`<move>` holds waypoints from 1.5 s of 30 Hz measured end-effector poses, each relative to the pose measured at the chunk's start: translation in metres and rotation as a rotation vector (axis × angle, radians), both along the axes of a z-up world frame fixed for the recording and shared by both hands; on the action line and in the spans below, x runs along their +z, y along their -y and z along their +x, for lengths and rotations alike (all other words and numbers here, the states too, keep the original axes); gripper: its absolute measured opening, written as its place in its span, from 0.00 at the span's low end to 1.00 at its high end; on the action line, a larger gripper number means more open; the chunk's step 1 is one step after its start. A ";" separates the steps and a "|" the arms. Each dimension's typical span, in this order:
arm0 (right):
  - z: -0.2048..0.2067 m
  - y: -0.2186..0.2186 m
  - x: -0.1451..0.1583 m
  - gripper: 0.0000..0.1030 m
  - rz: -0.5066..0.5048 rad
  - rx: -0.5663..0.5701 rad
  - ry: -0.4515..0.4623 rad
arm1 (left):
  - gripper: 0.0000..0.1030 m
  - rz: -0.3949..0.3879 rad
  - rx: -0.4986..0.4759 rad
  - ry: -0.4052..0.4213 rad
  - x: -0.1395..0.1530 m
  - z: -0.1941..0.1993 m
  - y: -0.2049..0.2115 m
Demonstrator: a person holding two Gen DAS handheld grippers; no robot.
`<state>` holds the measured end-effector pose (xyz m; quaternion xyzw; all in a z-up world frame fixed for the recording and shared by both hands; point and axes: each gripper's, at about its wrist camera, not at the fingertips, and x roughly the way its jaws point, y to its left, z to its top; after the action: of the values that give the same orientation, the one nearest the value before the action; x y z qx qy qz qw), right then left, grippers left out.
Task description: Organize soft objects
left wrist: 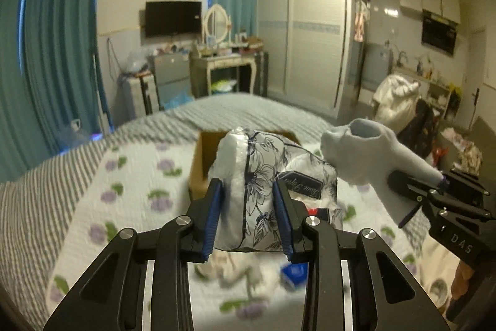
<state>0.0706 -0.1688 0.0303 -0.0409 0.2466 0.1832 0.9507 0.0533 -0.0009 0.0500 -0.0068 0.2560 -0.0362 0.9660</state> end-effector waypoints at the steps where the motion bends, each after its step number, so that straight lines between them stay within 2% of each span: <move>1: 0.006 -0.002 0.005 0.22 -0.004 -0.002 0.010 | 0.32 0.001 0.003 0.005 0.003 0.008 -0.001; 4: 0.038 -0.010 0.021 0.22 -0.010 0.001 0.027 | 0.32 0.024 0.020 0.024 0.011 0.039 -0.003; 8: 0.090 -0.019 0.020 0.22 -0.019 -0.005 0.007 | 0.32 0.040 0.022 0.027 0.007 0.086 -0.004; 13: 0.160 -0.028 -0.012 0.22 0.026 -0.017 -0.103 | 0.32 0.085 0.049 -0.018 -0.026 0.143 -0.003; 17: 0.199 -0.039 -0.040 0.22 0.037 -0.003 -0.172 | 0.32 0.117 0.056 -0.082 -0.057 0.170 -0.005; 21: 0.213 -0.048 -0.067 0.23 0.028 0.019 -0.215 | 0.33 0.121 0.052 -0.129 -0.077 0.182 -0.009; 22: 0.215 -0.049 -0.072 0.23 0.028 0.024 -0.223 | 0.37 0.120 0.049 -0.133 -0.079 0.183 -0.009; 24: 0.220 -0.046 -0.080 0.25 0.039 0.031 -0.244 | 0.37 0.100 0.034 -0.140 -0.079 0.182 -0.011; 26: 0.217 -0.041 -0.084 0.34 0.065 0.034 -0.266 | 0.40 0.081 0.025 -0.160 -0.078 0.184 -0.012; 28: 0.209 -0.032 -0.077 0.57 0.095 0.020 -0.255 | 0.64 0.088 0.040 -0.195 -0.075 0.181 -0.011; 30: 0.197 -0.024 -0.063 0.63 0.105 0.004 -0.228 | 0.73 0.096 0.047 -0.190 -0.068 0.172 -0.009; 33: 0.173 -0.008 -0.032 0.64 0.093 -0.013 -0.189 | 0.76 0.105 0.055 -0.165 -0.047 0.151 -0.006; 36: 0.142 0.007 -0.002 0.74 0.066 -0.037 -0.148 | 0.76 0.085 0.042 -0.132 -0.019 0.122 -0.004; 38: 0.114 0.019 0.018 0.79 0.050 -0.049 -0.122 | 0.81 0.078 0.037 -0.098 0.000 0.100 -0.001; 40: 0.093 0.026 0.030 0.80 0.034 -0.058 -0.113 | 0.90 0.078 0.036 -0.054 0.019 0.074 0.004; 42: 0.064 0.035 0.041 0.86 0.007 -0.066 -0.101 | 0.92 0.089 0.027 -0.015 0.033 0.046 0.010; 45: 0.031 0.042 0.045 0.92 -0.011 -0.063 -0.093 | 0.92 0.109 0.022 -0.003 0.037 0.014 0.018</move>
<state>0.1016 -0.2111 0.0754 -0.0296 0.2928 0.1535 0.9433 0.0675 -0.0191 0.0868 0.0430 0.2592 -0.0115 0.9648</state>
